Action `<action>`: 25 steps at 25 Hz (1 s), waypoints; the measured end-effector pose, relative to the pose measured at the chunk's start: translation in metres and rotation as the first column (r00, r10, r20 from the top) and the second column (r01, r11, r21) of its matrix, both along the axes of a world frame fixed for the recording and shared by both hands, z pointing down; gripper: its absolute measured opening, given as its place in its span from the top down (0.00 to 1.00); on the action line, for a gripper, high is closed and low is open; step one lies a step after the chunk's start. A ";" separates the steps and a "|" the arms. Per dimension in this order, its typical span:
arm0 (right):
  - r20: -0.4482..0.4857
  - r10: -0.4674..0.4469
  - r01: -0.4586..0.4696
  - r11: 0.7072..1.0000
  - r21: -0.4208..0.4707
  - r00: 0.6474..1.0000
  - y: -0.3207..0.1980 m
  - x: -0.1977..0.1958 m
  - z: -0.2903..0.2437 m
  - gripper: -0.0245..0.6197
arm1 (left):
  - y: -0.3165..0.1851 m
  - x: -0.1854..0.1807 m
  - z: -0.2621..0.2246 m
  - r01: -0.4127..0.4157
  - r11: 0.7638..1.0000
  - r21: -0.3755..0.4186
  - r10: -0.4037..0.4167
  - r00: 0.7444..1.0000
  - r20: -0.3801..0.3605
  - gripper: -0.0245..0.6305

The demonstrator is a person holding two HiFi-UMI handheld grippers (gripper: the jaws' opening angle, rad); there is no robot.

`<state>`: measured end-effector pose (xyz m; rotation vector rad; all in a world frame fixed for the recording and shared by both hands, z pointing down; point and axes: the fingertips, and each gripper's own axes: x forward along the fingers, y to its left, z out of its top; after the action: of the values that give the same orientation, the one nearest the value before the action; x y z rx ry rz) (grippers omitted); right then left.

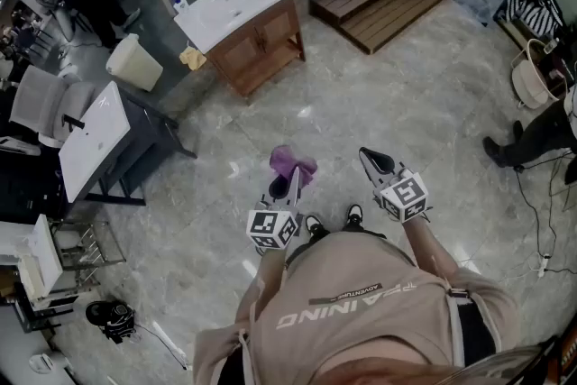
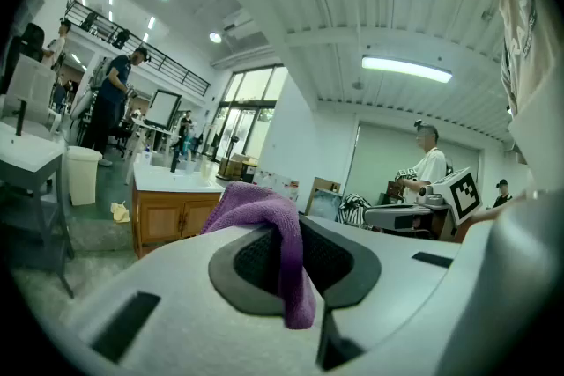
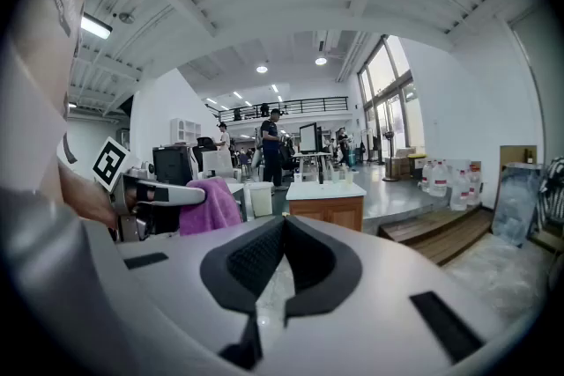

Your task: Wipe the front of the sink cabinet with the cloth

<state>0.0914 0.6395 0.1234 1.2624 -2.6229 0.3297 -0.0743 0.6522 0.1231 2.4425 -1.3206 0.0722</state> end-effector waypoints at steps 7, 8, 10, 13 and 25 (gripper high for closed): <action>0.003 -0.041 0.041 0.996 0.074 0.999 -0.032 -0.026 -0.004 0.95 | -0.025 -0.011 -0.005 -0.004 0.998 0.069 0.003 1.000 0.010 0.91; 0.002 -0.042 0.042 0.996 0.074 0.999 -0.032 -0.027 -0.006 0.95 | -0.027 -0.014 -0.007 -0.004 0.997 0.072 0.003 1.000 0.014 0.91; -0.006 -0.051 0.051 0.995 0.082 0.999 -0.035 -0.031 -0.010 0.95 | -0.033 -0.020 -0.013 -0.003 0.997 0.082 0.001 1.000 0.017 0.91; -0.004 -0.052 0.052 0.995 0.085 0.999 -0.042 -0.037 -0.013 0.95 | -0.041 -0.031 -0.014 0.006 0.996 0.085 -0.006 1.000 0.003 0.91; -0.029 0.038 -0.036 0.998 0.052 0.999 -0.050 -0.054 -0.009 0.94 | -0.056 -0.046 0.004 -0.012 0.999 0.049 0.015 0.999 -0.049 0.91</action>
<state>0.0377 0.5894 0.1145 1.3232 -2.6017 0.2495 -0.1201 0.5964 0.1271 2.4772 -1.2994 -0.0172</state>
